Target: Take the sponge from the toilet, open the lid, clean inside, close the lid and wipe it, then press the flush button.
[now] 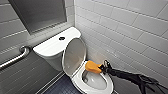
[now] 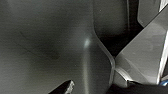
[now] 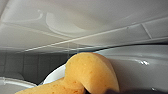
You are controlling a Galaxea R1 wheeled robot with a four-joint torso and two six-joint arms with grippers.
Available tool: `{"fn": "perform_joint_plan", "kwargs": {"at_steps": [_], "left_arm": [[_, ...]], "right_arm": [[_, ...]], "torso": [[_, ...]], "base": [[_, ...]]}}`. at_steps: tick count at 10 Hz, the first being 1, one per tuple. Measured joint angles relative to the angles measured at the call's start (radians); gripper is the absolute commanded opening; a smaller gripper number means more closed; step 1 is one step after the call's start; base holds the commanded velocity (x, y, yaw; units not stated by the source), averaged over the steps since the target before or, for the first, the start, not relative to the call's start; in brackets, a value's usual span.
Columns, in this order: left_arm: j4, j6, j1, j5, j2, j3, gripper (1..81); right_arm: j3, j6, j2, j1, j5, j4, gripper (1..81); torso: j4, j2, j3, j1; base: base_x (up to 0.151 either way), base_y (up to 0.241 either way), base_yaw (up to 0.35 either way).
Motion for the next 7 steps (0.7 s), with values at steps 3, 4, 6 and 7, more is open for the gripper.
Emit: {"fn": "perform_joint_plan", "kwargs": {"at_steps": [3, 4, 6, 7], "left_arm": [[0.000, 0.001, 0.000, 0.001, 0.012, -0.007, 81.1], [0.000, 0.001, 0.000, 0.001, 0.018, -0.014, 81.1], [0.000, 0.004, 0.000, 0.001, 0.023, -0.016, 81.1], [0.000, 0.004, 0.000, 0.001, 0.024, -0.016, 81.1]], "right_arm": [[0.067, 0.007, -0.043, -0.007, 0.019, -0.001, 1.0], [0.114, 0.007, -0.076, -0.010, 0.021, -0.002, 1.0], [0.240, 0.011, -0.177, -0.024, 0.021, -0.004, 1.0], [0.272, 0.010, -0.214, -0.040, 0.031, -0.004, 1.0]], "torso": [[0.000, 0.000, 0.000, 0.000], [0.000, 0.000, 0.000, 0.000], [0.000, 0.000, 0.000, 0.000], [0.000, 0.000, 0.000, 0.000]], "base": [[0.000, 0.000, 0.000], [0.000, 0.000, 0.000], [0.000, 0.000, 0.000], [0.000, 0.000, 0.000]]}}
